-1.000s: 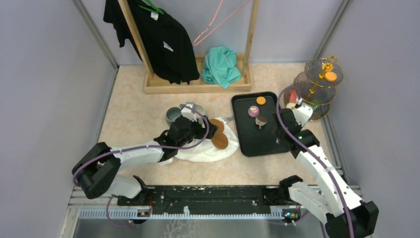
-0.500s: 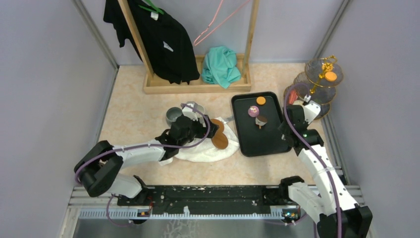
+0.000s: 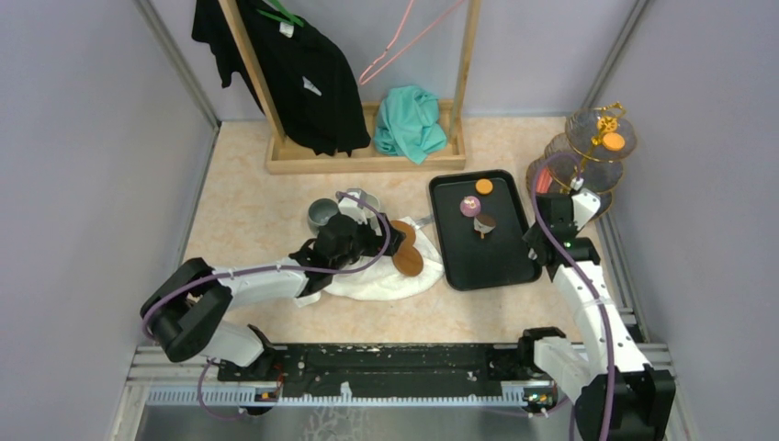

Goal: Serve the afternoon tea
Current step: Place the desert on the desert table.

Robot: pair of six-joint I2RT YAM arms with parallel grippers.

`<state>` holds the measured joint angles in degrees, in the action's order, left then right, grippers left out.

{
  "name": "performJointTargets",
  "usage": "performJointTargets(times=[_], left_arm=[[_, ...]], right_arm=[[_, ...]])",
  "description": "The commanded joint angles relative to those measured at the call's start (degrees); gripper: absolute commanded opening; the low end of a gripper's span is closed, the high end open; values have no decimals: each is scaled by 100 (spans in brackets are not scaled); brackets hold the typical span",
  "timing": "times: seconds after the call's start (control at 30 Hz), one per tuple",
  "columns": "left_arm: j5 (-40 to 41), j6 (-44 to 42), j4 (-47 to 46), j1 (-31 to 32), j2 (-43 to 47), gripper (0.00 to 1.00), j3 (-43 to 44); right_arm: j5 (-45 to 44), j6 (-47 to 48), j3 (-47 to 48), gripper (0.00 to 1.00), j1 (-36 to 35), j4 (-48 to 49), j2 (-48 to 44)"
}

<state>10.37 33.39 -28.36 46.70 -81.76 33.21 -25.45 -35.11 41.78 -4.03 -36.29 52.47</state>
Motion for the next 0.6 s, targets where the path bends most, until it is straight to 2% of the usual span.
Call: performJointTargets(times=[0.0, 0.13, 0.43, 0.57], left_arm=[[-88, -12, -213, -50, -81, 98, 160], [-97, 6, -227, -56, -103, 98, 159], [-115, 18, -231, -57, -117, 98, 168], [-123, 27, -231, -60, -128, 99, 168]], right_arm=[[91, 165, 24, 0, 189, 579, 44], [210, 210, -2, 0, 295, 642, 109], [374, 279, -6, 24, 402, 694, 214], [453, 299, -3, 31, 455, 706, 237]])
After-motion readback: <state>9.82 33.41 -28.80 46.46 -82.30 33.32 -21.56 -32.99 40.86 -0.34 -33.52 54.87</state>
